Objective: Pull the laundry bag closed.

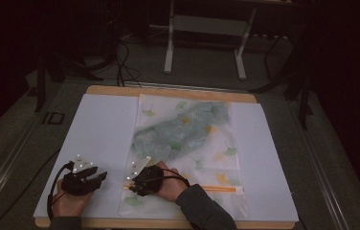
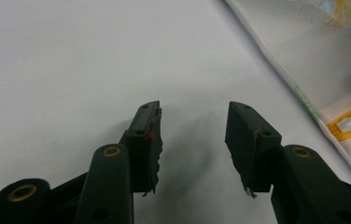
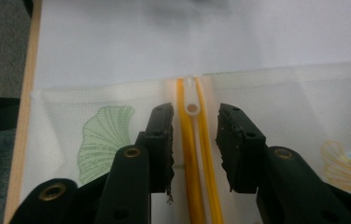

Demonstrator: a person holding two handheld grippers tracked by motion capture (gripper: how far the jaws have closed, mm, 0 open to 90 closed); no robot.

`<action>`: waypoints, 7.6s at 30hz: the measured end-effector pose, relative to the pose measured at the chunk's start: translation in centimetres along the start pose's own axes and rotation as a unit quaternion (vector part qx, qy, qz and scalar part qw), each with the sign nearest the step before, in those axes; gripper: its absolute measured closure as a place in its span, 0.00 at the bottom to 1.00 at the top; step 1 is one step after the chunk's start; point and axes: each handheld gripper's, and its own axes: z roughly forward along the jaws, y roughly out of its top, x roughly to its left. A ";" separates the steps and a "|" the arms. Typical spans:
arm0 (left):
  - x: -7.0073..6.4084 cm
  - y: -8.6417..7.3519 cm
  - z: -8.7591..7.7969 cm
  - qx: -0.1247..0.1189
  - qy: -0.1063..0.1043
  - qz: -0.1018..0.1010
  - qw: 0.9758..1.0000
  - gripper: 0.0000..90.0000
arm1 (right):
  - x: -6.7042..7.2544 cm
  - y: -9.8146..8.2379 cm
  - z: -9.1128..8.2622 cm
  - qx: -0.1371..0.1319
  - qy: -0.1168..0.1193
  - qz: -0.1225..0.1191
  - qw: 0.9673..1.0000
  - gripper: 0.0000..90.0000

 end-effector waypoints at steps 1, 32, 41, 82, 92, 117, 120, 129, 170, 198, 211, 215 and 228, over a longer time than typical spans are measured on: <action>0.0 0.0 0.0 0.000 0.000 0.000 1.000 0.62 | 0.0 0.0 0.2 0.001 0.001 0.000 1.000 0.75; -1.2 0.2 -0.4 0.009 -0.013 0.016 1.000 0.69 | 0.2 0.6 0.1 -0.001 -0.008 -0.008 1.000 0.93; -2.3 0.1 -0.7 0.023 -0.020 0.027 0.999 0.64 | 0.3 0.6 -0.1 -0.004 -0.012 -0.008 1.000 0.93; -4.3 1.0 -0.9 0.020 -0.169 0.003 0.985 0.64 | 0.2 0.3 -0.3 -0.013 -0.021 -0.011 1.000 0.93; -5.0 1.0 0.7 0.049 -0.186 0.011 0.981 0.65 | 0.3 0.5 -1.0 -0.021 -0.029 -0.014 0.999 0.93; -5.0 1.5 2.2 0.064 -0.221 0.008 0.973 0.93 | 0.2 0.5 -1.8 -0.019 -0.030 -0.024 0.999 0.94; -5.1 1.5 2.2 0.062 -0.222 0.009 0.973 0.96 | 0.0 0.2 -1.7 -0.017 -0.025 -0.020 0.999 0.94; -5.2 1.5 2.1 0.057 -0.218 0.014 0.974 0.98 | -0.3 -0.5 -1.2 -0.010 -0.017 -0.007 1.000 0.94; -5.2 1.5 1.2 0.030 -0.214 0.025 0.976 0.98 | -0.1 -2.2 -1.6 0.029 -0.030 -0.013 0.999 0.94; -4.8 1.5 0.8 0.016 -0.213 0.019 0.977 0.98 | -0.4 -3.8 -3.2 0.052 -0.043 -0.012 0.998 0.94; -4.8 1.4 0.7 0.016 -0.213 0.017 0.977 0.98 | -0.4 -4.4 -3.6 0.062 -0.048 -0.012 0.997 0.94; -4.7 1.4 0.7 0.016 -0.213 0.017 0.977 0.98 | -0.3 -4.6 -3.8 0.064 -0.051 -0.009 0.997 0.94; -4.7 1.4 0.7 0.016 -0.213 0.016 0.977 0.98 | -0.3 -5.1 -4.3 0.069 -0.053 -0.010 0.996 0.94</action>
